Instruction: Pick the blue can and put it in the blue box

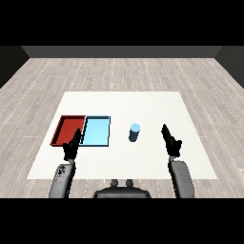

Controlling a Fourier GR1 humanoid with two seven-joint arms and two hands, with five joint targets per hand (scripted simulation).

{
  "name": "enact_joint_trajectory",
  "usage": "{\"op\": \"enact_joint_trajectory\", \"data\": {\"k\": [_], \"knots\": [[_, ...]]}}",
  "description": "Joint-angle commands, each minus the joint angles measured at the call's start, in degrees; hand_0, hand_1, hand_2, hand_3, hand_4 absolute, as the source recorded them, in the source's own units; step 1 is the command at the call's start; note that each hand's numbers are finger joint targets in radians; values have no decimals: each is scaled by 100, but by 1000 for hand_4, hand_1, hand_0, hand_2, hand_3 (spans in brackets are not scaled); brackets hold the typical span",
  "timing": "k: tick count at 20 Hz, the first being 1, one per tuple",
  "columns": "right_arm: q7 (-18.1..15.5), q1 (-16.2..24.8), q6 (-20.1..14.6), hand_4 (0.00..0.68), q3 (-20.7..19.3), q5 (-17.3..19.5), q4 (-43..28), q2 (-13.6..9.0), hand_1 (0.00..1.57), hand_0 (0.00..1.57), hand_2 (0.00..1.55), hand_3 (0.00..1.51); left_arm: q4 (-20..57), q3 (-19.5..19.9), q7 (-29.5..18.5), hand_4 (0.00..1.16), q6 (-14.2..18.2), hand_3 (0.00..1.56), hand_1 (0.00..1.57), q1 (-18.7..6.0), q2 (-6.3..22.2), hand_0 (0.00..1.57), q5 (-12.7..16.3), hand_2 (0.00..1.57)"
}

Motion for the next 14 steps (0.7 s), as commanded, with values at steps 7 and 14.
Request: {"op": "enact_joint_trajectory", "data": {"k": [7,14], "knots": [[-822,-1069,255,0,-184,-577,265,538,0,0,0,0,-603,57,-1225,0,-125,0,0,-614,-588,0,404,0],[-1777,-834,936,0,-532,-989,813,303,0,0,0,0,-173,461,-2387,0,-744,0,0,-379,-438,0,928,0]]}}
